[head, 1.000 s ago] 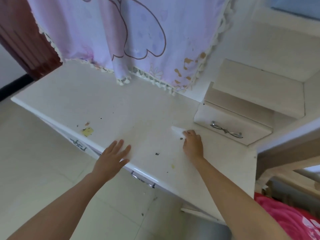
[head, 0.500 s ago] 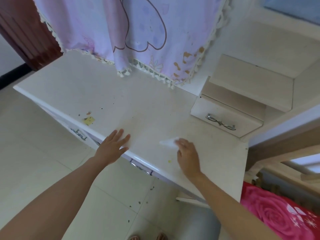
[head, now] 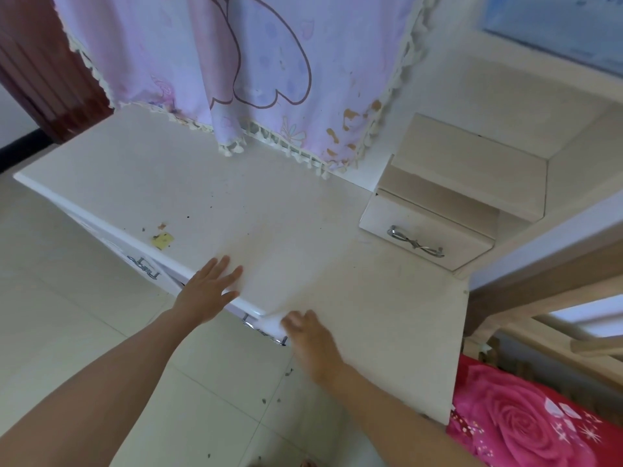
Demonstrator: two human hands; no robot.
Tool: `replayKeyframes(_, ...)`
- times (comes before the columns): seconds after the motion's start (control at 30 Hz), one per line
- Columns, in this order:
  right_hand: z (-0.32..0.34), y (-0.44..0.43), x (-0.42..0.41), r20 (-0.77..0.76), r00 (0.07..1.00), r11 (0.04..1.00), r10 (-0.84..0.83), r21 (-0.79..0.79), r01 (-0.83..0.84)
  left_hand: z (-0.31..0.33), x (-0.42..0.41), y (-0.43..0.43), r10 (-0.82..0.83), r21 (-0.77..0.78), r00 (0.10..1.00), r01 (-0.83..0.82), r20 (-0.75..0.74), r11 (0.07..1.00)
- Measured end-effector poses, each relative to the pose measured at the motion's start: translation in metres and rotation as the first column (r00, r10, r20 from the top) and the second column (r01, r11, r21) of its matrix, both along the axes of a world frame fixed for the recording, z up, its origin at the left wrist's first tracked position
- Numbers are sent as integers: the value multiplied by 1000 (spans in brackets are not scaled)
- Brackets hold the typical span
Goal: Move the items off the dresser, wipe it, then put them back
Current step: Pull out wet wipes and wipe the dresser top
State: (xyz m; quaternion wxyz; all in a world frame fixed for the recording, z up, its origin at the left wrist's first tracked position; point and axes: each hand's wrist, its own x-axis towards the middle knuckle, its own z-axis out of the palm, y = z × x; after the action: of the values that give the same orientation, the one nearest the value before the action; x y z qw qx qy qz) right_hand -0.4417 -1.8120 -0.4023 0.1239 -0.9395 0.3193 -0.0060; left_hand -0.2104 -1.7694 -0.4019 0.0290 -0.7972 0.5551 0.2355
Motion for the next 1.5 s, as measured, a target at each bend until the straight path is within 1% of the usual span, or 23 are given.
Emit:
replayKeyframes(0.03, 0, 7, 2, 14, 998, 998, 58, 12, -58, 1, 0, 0, 3, -1, 1000, -3, -3, 1000)
replayKeyframes(0.1, -1, 4, -1, 166, 982, 996, 92, 1, -93, 1, -1, 1, 4, -3, 1000, -4, -6, 1000)
replayKeyframes(0.2, 9, -42, -16, 318, 938, 990, -135, 4, 141, 0, 0, 1, 5, -7, 1000, -5, -4, 1000)
replayKeyframes(0.27, 20, -88, -35, 288, 899, 939, -330, 0, 344, 1, 0, 0, 5, -5, 1000, -5, -4, 1000)
replayKeyframes(0.37, 30, -148, -74, 135, 808, 818, -574, 42, 574, 2, -1, -1, 8, 4, 1000, -8, -8, 1000)
replayKeyframes(0.43, 26, -161, -89, 82, 767, 769, -637, 3, 639, 2, -1, -1, 14, 9, 1000, -14, -2, 1000)
replayKeyframes(0.53, 14, -151, -78, -17, 759, 759, -651, -19, 651, -1, -1, -1, 19, 5, 1000, -19, -2, 1000)
replayKeyframes(0.6, 8, -138, -54, -26, 783, 784, -621, -24, 621, -3, -1, -2, 26, -18, 1000, -27, -14, 999)
replayKeyframes(0.67, 5, -114, -21, 25, 845, 845, -534, -14, 535, -2, -2, 1, 17, -37, 1000, -17, 8, 999)
replayKeyframes(0.7, 3, -98, -5, 56, 889, 890, -455, -12, 456, 0, -3, 3, 10, -38, 1000, -9, 20, 999)
replayKeyframes(0.77, 1, -66, 21, 32, 960, 960, -277, -30, 278, 0, -5, 3, -15, -42, 999, 17, 35, 999)
replayKeyframes(0.8, 0, -52, 31, 16, 977, 977, -212, 15, 212, 2, -2, 4, -24, -91, 1000, 25, 17, 996)
replayKeyframes(0.87, 0, -29, 48, 5, 1000, 996, -13, 89, 13, 12, 19, 2, -64, -368, 997, 45, -41, 929)
replayKeyframes(0.93, 3, -22, 64, 98, 988, 991, 122, 38, -126, 18, 66, 4, -76, -581, 996, 89, 46, 809)
replayKeyframes(0.97, 4, -29, 75, 176, 980, 995, 92, 10, -95, 21, 96, 6, -45, -602, 996, 83, 78, 795)
replayKeyframes(1.0, 7, -40, 90, 267, 964, 1000, -9, -2, 10, 25, 127, 7, -2, -595, 994, 67, 109, 801)
replayKeyframes(1.07, 15, -78, 118, 347, 882, 939, -319, -10, 344, 26, 189, 5, 54, -553, 984, 50, 170, 832)
replayKeyframes(1.1, 22, -102, 130, 313, 826, 870, -469, 0, 493, 24, 217, 3, 69, -505, 980, 35, 186, 863)
replayKeyframes(1.17, 30, -140, 139, 181, 717, 736, -673, 61, 674, 15, 264, 1, 75, -391, 976, 10, 202, 920)
replayKeyframes(1.27, 25, -165, 143, 4, 576, 575, -818, 63, 816, -2, 305, 4, 91, -348, 970, -8, 224, 937)
replayKeyframes(1.3, 23, -165, 149, -35, 547, 544, -837, 59, 837, -7, 313, 6, 92, -347, 969, -8, 227, 938)
replayKeyframes(1.37, 17, -157, 170, -49, 582, 581, -812, 29, 813, -16, 323, 9, 75, -349, 969, 13, 235, 937)
replayKeyframes(1.5, 8, -101, 230, 1, 800, 797, -600, 81, 598, -23, 321, 12, 53, -320, 979, 14, 198, 947)
